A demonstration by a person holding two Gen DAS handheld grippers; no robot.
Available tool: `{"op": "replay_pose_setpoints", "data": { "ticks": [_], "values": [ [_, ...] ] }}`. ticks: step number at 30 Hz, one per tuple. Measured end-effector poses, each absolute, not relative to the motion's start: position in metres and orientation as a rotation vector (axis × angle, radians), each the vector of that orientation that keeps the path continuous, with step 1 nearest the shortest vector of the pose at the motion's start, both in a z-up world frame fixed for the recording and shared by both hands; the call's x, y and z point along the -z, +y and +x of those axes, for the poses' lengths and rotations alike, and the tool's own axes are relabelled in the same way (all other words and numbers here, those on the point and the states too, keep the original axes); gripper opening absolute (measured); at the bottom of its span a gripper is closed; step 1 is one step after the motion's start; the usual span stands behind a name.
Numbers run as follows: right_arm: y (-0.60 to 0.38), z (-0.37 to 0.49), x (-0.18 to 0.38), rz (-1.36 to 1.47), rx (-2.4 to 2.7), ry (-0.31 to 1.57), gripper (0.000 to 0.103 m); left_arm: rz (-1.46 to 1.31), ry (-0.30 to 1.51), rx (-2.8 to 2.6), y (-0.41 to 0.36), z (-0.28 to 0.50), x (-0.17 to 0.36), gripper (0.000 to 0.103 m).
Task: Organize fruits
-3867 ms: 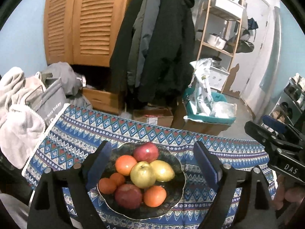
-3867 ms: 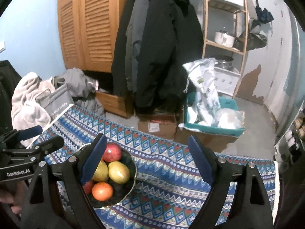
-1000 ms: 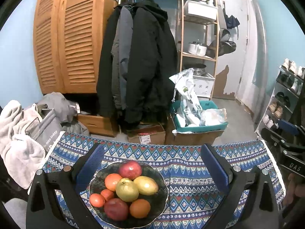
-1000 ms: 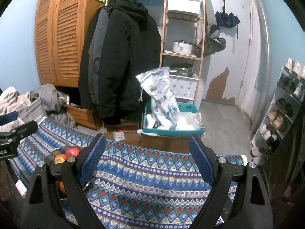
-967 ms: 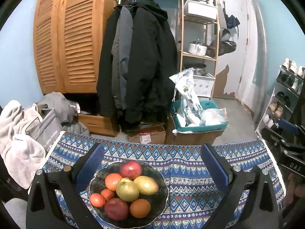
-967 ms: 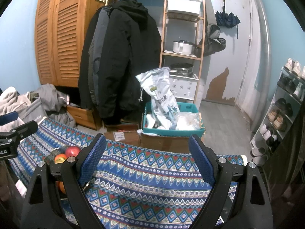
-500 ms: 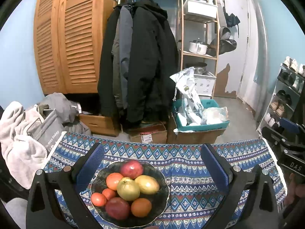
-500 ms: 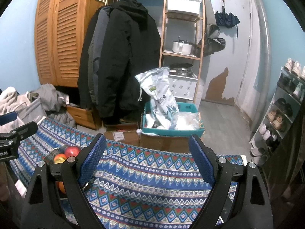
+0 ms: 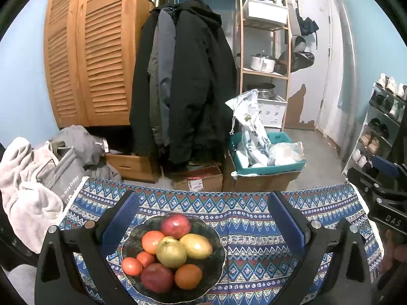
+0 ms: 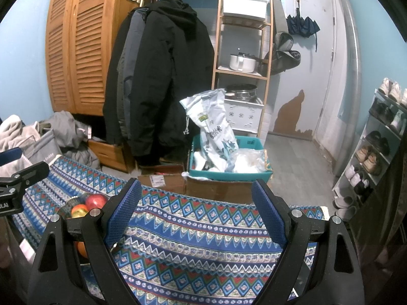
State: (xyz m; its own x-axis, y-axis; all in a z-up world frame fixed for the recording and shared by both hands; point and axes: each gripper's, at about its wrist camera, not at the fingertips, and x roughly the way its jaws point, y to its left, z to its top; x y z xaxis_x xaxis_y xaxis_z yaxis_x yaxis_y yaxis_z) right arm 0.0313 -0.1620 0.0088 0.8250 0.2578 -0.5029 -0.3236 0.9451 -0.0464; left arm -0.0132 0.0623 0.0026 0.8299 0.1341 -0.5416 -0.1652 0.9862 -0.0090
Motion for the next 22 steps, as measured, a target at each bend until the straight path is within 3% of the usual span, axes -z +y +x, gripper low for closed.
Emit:
{"op": "replay_pose_setpoints", "data": {
  "ticks": [22],
  "values": [
    [-0.1614, 0.0312, -0.0090, -0.133, -0.310, 0.515, 0.087, -0.055, 0.558, -0.152, 0.0570, -0.0151, -0.0044, 0.102]
  ]
}}
